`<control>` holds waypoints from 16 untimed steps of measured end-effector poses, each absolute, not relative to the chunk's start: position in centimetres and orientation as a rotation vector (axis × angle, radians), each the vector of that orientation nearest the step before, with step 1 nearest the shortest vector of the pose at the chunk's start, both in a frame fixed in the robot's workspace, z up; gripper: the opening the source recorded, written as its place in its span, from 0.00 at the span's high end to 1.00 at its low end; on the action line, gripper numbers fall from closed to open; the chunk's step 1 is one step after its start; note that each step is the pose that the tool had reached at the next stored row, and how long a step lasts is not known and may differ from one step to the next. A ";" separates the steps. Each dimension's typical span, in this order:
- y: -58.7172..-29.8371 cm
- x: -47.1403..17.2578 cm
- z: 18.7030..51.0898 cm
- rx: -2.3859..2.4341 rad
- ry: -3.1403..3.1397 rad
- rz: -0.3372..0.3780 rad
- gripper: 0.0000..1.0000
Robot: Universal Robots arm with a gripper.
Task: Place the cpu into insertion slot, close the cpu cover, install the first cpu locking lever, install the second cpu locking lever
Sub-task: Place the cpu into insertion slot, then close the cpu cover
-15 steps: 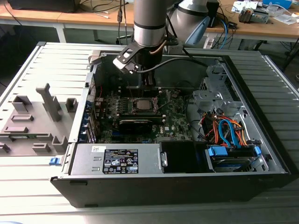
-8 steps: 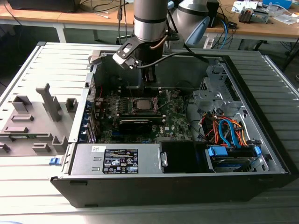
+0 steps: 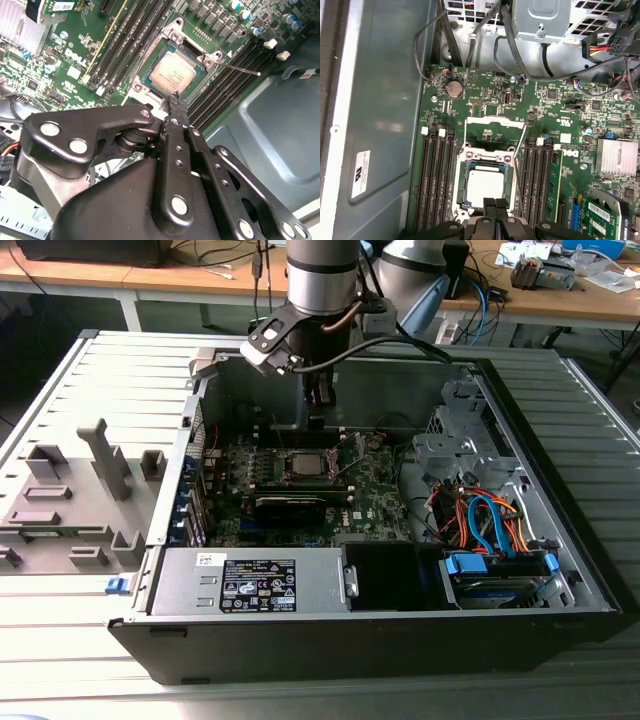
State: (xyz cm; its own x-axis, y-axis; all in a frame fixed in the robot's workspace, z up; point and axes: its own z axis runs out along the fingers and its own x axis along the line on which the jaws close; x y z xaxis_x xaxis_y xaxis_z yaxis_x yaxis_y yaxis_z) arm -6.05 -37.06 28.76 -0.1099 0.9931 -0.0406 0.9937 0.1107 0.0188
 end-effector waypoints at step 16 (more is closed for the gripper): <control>-37.5 -5.8 28.8 2.067 2.309 -0.021 0.89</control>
